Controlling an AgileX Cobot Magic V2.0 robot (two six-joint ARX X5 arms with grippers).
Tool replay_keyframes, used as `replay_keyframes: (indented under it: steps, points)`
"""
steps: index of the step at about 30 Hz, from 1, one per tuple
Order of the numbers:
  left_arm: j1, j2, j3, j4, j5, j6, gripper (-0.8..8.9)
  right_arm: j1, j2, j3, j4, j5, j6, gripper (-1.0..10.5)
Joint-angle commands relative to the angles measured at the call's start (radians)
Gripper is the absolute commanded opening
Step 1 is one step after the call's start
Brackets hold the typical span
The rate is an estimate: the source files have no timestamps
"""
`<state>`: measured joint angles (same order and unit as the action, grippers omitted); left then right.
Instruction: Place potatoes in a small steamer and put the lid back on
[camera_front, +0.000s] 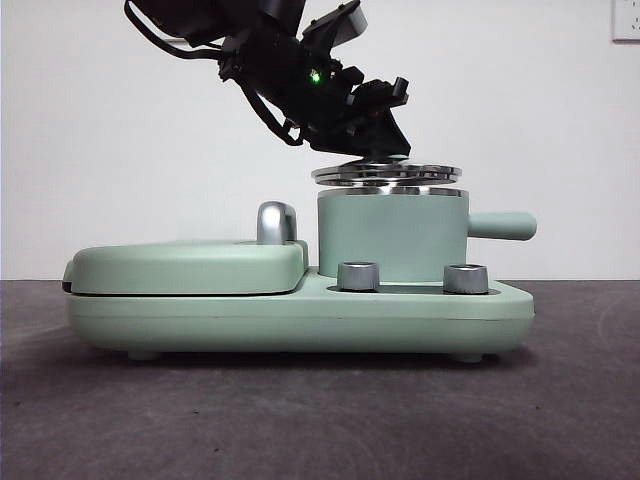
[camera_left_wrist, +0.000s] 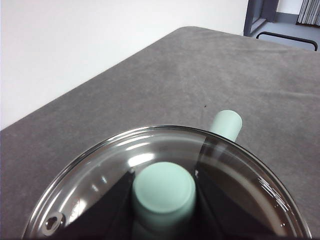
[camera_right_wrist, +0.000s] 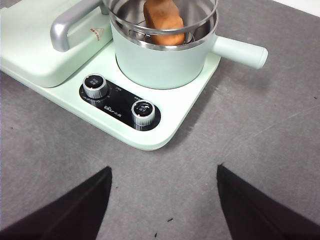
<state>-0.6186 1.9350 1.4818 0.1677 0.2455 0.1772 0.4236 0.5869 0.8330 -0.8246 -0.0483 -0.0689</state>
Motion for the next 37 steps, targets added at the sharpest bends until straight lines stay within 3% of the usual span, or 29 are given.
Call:
replay_keyframes:
  steps: [1,37]
  points:
    - [-0.011,0.016,0.039,0.036,0.013,0.013,0.14,0.005,0.005,0.005,0.008,0.004,0.017,3.2]
    - [-0.010,0.051,0.039,0.032,0.041,0.022,0.14,0.005,0.005,0.005,0.009,0.005,0.018,3.2]
